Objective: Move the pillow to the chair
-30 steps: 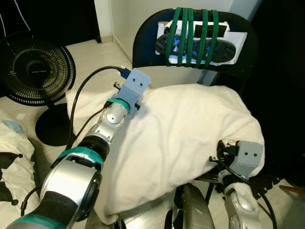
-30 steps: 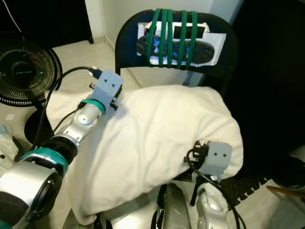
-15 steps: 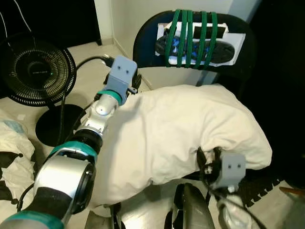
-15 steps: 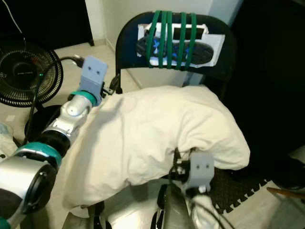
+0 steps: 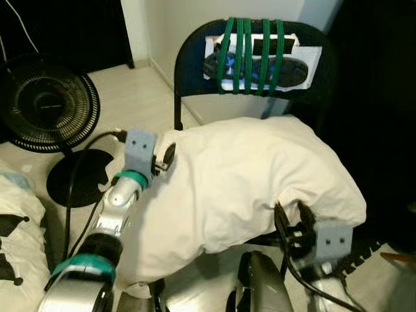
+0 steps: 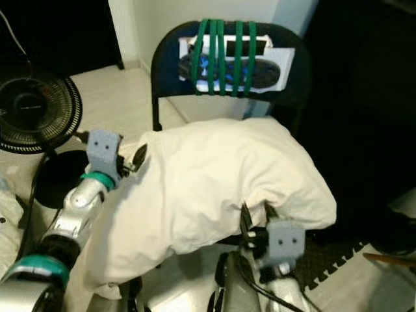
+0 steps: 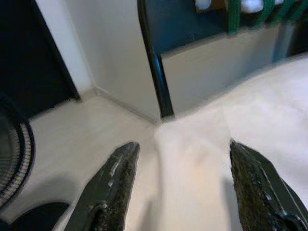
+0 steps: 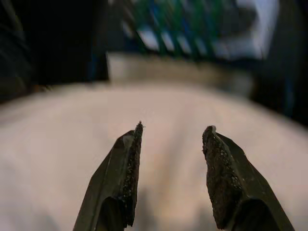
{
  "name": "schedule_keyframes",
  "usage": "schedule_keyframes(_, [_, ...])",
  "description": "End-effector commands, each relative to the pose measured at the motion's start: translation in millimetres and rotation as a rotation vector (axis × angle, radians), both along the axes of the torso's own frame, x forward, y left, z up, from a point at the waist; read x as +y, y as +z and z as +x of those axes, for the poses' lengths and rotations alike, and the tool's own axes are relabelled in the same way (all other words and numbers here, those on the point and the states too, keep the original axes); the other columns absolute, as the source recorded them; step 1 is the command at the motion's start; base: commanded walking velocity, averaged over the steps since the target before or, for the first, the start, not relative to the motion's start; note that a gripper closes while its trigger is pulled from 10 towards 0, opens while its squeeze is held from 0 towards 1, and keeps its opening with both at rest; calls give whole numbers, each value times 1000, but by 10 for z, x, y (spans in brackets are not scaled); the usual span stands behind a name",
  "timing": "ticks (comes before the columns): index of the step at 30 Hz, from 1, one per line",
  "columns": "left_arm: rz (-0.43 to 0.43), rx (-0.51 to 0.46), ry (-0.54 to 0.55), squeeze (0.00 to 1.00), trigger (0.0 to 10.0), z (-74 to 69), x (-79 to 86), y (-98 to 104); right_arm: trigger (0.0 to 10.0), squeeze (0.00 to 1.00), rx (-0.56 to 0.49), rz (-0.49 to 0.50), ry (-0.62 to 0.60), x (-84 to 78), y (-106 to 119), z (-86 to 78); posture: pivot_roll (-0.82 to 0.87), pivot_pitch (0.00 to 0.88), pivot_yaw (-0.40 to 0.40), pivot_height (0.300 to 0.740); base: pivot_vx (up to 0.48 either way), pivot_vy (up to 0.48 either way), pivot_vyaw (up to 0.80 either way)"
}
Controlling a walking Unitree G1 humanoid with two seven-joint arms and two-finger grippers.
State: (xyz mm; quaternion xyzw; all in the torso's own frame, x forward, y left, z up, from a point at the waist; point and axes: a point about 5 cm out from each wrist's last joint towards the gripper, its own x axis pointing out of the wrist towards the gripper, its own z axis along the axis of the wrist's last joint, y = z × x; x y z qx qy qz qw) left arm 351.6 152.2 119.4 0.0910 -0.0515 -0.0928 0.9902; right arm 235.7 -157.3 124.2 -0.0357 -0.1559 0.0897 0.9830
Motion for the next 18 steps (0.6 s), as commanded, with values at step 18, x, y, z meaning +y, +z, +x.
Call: schedule_keyframes(18, [-43, 9, 194, 0, 10000, -567, 274, -142, 10000, 0, 252, -21, 84, 81, -235, 590, 135, 18, -118, 588, 0, 0, 0])
